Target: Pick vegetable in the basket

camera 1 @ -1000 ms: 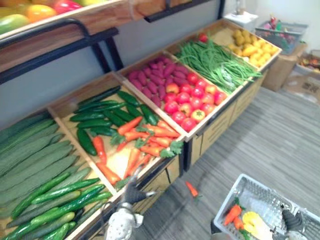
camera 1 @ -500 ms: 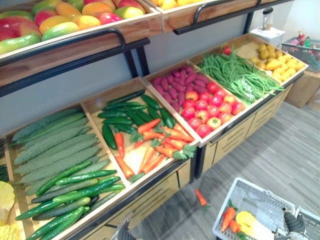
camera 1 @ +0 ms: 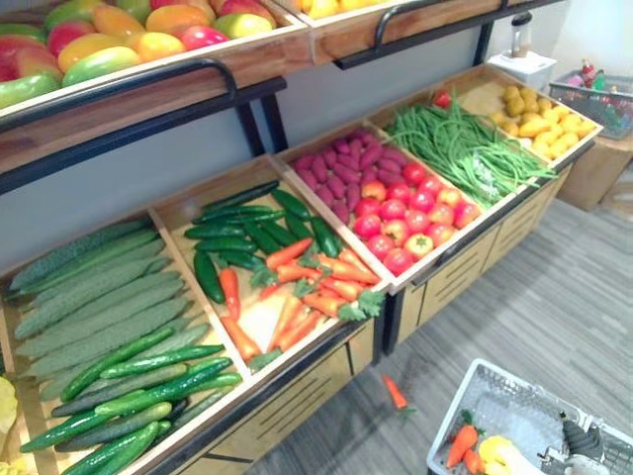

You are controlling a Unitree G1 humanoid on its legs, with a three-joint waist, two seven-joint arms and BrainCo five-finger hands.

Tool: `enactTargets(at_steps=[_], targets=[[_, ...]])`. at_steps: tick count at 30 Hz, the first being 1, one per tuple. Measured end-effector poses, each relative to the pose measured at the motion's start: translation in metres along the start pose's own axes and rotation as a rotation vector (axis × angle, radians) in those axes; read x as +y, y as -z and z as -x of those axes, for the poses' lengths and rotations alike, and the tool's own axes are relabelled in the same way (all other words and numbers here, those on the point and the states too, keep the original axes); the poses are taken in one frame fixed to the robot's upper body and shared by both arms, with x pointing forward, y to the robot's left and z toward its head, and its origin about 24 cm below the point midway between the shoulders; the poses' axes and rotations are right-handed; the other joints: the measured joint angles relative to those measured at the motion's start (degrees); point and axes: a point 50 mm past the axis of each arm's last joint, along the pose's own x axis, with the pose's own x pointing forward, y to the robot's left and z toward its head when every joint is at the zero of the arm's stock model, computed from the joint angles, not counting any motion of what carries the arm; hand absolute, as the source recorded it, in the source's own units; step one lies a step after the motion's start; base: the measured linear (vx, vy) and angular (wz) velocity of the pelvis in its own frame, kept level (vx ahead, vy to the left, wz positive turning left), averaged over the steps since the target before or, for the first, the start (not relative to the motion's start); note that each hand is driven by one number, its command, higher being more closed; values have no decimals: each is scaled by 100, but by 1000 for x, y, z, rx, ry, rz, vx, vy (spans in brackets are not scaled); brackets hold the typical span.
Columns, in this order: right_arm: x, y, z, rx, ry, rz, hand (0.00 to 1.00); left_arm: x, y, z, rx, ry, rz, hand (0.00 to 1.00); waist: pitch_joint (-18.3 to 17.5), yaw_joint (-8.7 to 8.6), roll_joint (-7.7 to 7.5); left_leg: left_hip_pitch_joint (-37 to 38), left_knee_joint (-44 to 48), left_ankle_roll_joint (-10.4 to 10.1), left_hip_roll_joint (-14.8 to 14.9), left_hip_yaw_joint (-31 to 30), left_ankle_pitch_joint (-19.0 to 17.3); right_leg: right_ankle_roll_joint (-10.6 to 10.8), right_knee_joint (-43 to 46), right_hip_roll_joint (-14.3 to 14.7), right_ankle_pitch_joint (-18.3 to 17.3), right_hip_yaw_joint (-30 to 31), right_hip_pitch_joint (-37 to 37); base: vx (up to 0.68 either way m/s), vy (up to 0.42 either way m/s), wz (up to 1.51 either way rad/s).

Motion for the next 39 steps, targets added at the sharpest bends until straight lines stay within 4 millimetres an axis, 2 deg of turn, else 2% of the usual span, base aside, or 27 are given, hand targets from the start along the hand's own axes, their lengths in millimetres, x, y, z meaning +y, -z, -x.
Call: enactTargets(at_steps=[5, 7, 9, 10, 11, 12, 13, 14, 15, 16, 17, 18, 19, 21, 22, 24, 25, 27, 29, 30, 32, 33, 34, 36, 39], targets=[[6, 12, 7, 48, 2, -51, 100, -1, -8, -2, -5, -12, 24, 0, 61, -8, -92, 219, 168, -60, 113, 374, -161, -73, 357, 104, -104, 402, -152, -41, -12, -40], [15, 8, 9, 25, -19, -72, 100, 4, -18, -5, -36, -30, -18, 0, 155, -7, -217, 149, 345, -73, 139, 675, -252, -74, 602, 144, -123, 742, -458, -132, 1, -86], [33, -6, 13, -36, -65, -104, 100, 17, -34, -10, -84, -70, -33, 0, 309, -11, -508, -104, 587, -64, 91, 1258, -397, 42, 636, 162, -37, 1311, -968, -164, 1, -112], [38, -10, 14, -52, -82, -107, 100, 21, -37, -11, -96, -84, -36, 0, 355, -21, -606, -130, 656, -13, 50, 1442, -391, 33, 539, 150, -25, 1425, -1071, -159, 21, -141], [49, -18, 16, -84, -118, -107, 100, 26, -39, -12, -103, -99, -36, 0, 410, -15, -659, -182, 656, 91, 129, 1840, -400, -133, 201, 136, -311, 1210, -1113, -166, 15, -161], [62, -30, 16, -118, -159, -108, 100, 24, -41, -11, -109, -99, -26, 0, 509, 15, -396, -220, 677, 139, 483, 2269, -401, -538, 530, 204, -560, 280, -1283, -153, 16, -168], [68, -35, 16, -133, -174, -108, 100, 26, -42, -11, -115, -107, -22, 0, 564, 12, -384, -198, 736, 138, 624, 2423, -405, -710, 1053, 187, -568, -204, -1420, -46, 16, -153], [75, -41, 15, -152, -197, -106, 100, 28, -45, -12, -124, -117, -20, 0, 707, 3, -382, -44, 794, 133, 753, 2690, -401, -857, 2085, 70, -667, -1051, -1459, 37, 31, -134], [78, -39, 17, -148, -214, -96, 100, 32, -43, -12, -119, -121, -33, 0, 663, 3, -592, 44, 1017, 155, 743, 2954, -426, -1066, 2756, -199, -516, -1570, -1323, 81, 4, -169], [85, -40, 17, -145, -238, -86, 100, 36, -42, -12, -114, -127, -35, 0, 628, 21, -812, 66, 1476, 217, 812, 3177, -548, -1222, 2630, -147, -449, -1743, -1278, 33, -42, -148], [90, -42, 17, -147, -250, -86, 100, 33, -43, -13, -115, -116, -36, 0, 694, 32, -801, -1, 1679, 190, 944, 3231, -680, -1387, 2353, -78, -283, -1715, -1176, -26, -61, -122], [94, -45, 17, -158, -261, -84, 100, 29, -44, -13, -116, -104, -33, 0, 678, 60, -740, -57, 1447, 185, 854, 3100, -708, -1261, 1863, 131, -90, -1550, -1054, -123, -32, -122], [94, -50, 15, -168, -260, -80, 100, 16, -50, -12, -132, -73, -18, 0, 684, 29, -609, -14, 889, 246, 789, 3346, -316, -962, 2331, -69, -783, -1512, -998, -88, -34, -95], [89, -44, 15, -149, -253, -71, 100, 14, -54, -13, -141, -63, -30, 0, 679, 21, -597, -74, 1091, 250, 853, 3442, -326, -784, 2599, -308, -1013, -1526, -926, 19, -126, -68], [91, -41, 16, -132, -259, -65, 100, 15, -59, -14, -154, -65, -43, 0, 671, 38, -590, -210, 1315, 247, 1027, 3633, -325, -661, 2359, -381, -1009, -1529, -865, 23, -199, -63], [94, -44, 15, -141, -268, -62, 100, 15, -59, -14, -152, -66, -42, 0, 647, 41, -638, -271, 1442, 241, 1155, 3805, -321, -401, 2064, -284, -1055, -1542, -856, -8, -244, -76], [94, -46, 15, -152, -279, -41, 100, 12, -62, -14, -151, -60, -35, 0, 714, 150, -443, -269, 1642, 141, 1468, 4060, -250, -418, 1757, 32, -1044, -1453, -862, -31, -286, -79], [90, -42, 15, -143, -280, -10, 100, 4, -64, -13, -153, -43, -24, 0, 704, 134, -263, -224, 1694, 48, 1662, 4086, -121, -491, 1724, 248, -1026, -1433, -835, -24, -280, -47], [82, -29, 17, -106, -270, -1, 100, 0, -64, -12, -153, -38, -18, 0, 689, 127, -150, -106, 1732, 50, 1826, 4075, 116, -575, 1553, 464, -1017, -1449, -626, 15, -259, -13], [79, -23, 18, -92, -266, 6, 100, 0, -63, -12, -151, -42, -17, 0, 687, 118, -145, -21, 1770, 67, 1912, 4075, 290, -600, 1465, 554, -1013, -1443, -491, 13, -231, -9], [75, -21, 20, -93, -265, 9, 100, 0, -62, -12, -149, -55, -16, 0, 690, 64, -156, -12, 1979, 94, 2029, 3935, 492, -673, 1301, 642, -995, -1385, -312, -11, -168, -8], [75, -23, 20, -101, -266, 8, 100, 1, -61, -12, -147, -62, -10, 0, 743, 48, -224, -118, 2145, 39, 2023, 3475, 517, -741, 1166, 644, -956, -1251, -193, -28, -100, -16], [75, -23, 20, -104, -267, 9, 100, 1, -61, -12, -148, -66, -7, 0, 753, 67, -228, -155, 2143, -9, 1903, 3090, 478, -780, 1107, 626, -930, -1159, -147, -56, -8, -46], [76, -26, 18, -111, -273, 22, 100, -3, -56, -10, -136, -67, -3, 0, 759, 246, -237, -384, 1874, -118, 946, 1010, -128, -823, 1039, 480, -946, -649, -121, -85, 65, -89], [81, -21, 22, -104, -302, 44, 100, -6, -45, -7, -111, -78, 36, 0, 793, 360, -171, -565, 1315, -130, 296, -344, -274, -783, 963, 516, -942, -194, -74, -68, 116, -96]])
